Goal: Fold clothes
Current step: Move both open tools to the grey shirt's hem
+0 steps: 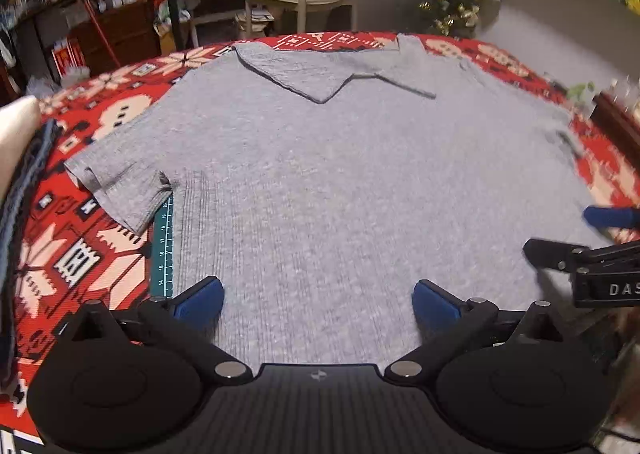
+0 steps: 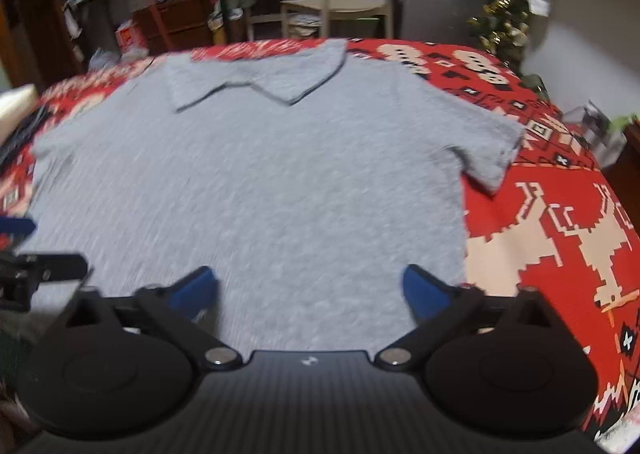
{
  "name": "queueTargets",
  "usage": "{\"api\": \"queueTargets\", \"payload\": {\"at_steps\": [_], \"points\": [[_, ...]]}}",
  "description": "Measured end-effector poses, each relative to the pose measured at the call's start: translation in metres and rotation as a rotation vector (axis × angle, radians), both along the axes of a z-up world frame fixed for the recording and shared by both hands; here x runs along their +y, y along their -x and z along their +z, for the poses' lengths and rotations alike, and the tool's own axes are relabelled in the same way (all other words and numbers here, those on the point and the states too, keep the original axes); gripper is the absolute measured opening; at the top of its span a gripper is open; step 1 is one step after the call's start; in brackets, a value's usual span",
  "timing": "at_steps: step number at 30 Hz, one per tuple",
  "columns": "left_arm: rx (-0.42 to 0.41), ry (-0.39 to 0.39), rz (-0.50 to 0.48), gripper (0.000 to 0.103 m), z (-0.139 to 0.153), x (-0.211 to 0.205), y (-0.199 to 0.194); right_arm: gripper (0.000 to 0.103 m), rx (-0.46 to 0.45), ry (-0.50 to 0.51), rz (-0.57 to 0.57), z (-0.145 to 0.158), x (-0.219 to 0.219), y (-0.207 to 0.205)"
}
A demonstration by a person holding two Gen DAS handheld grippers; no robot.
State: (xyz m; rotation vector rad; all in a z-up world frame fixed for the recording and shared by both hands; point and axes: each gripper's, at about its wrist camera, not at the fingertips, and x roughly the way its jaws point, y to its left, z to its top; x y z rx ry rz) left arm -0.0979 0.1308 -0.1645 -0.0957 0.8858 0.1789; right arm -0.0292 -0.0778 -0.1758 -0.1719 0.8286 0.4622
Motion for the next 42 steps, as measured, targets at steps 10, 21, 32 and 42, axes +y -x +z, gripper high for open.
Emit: {"api": "queueTargets", "payload": {"at_steps": [10, 21, 32, 42], "points": [[-0.034, -0.034, 0.033, 0.103, -0.003, -0.007, 0.004, 0.102, -0.009, 0.015, -0.025, -0.002, 0.004, 0.003], [-0.079, -0.072, -0.011, 0.103, -0.005, -0.013, 0.013, 0.102, -0.045, 0.003, -0.028, -0.002, -0.005, 0.016], [-0.12, -0.059, -0.031, 0.103, -0.009, -0.009, 0.014, 0.102, -0.073, -0.013, -0.011, -0.004, -0.009, 0.017], [-0.087, -0.044, -0.04, 0.103, -0.006, -0.008, 0.017, 0.102, -0.04, -0.001, 0.001, -0.002, -0.01, 0.021]]}}
